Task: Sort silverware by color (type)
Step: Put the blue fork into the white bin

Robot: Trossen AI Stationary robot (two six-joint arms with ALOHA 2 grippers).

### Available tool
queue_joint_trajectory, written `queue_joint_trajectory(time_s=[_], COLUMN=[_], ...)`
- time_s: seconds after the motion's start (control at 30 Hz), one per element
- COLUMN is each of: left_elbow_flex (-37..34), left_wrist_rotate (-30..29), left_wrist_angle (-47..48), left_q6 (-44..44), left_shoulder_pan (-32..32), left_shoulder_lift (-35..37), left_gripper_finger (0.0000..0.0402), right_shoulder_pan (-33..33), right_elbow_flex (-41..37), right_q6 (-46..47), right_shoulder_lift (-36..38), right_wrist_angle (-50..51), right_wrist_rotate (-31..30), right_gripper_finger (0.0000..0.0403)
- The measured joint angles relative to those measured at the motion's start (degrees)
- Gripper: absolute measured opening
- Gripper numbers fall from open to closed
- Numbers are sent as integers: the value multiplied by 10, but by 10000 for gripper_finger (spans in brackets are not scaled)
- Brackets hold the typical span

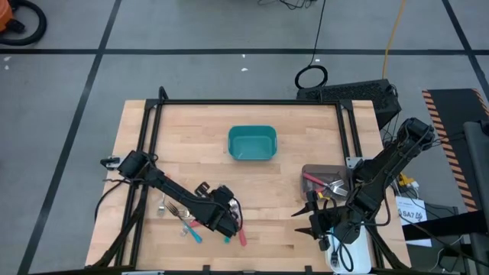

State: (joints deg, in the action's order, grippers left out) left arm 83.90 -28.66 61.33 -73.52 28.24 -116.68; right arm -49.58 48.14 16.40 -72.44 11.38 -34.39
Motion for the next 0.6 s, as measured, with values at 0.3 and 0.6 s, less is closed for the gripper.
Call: queue_joint_trajectory(time_s=[0.3, 0.6], left_elbow_flex=[0, 0], left_wrist_rotate=[0, 17], left_wrist_angle=[49, 49], left_q6=[3, 15], left_shoulder_pan=[-25, -30], left_shoulder_lift=[1, -1], left_gripper_finger=[190, 198], right_shoulder_pan=[0, 0], right_elbow_flex=[0, 0], right_q6=[0, 24], right_shoulder_lift=[0, 0], right_wrist_angle=[0, 6], right_wrist_rotate=[0, 0], right_gripper_finger=[210, 210])
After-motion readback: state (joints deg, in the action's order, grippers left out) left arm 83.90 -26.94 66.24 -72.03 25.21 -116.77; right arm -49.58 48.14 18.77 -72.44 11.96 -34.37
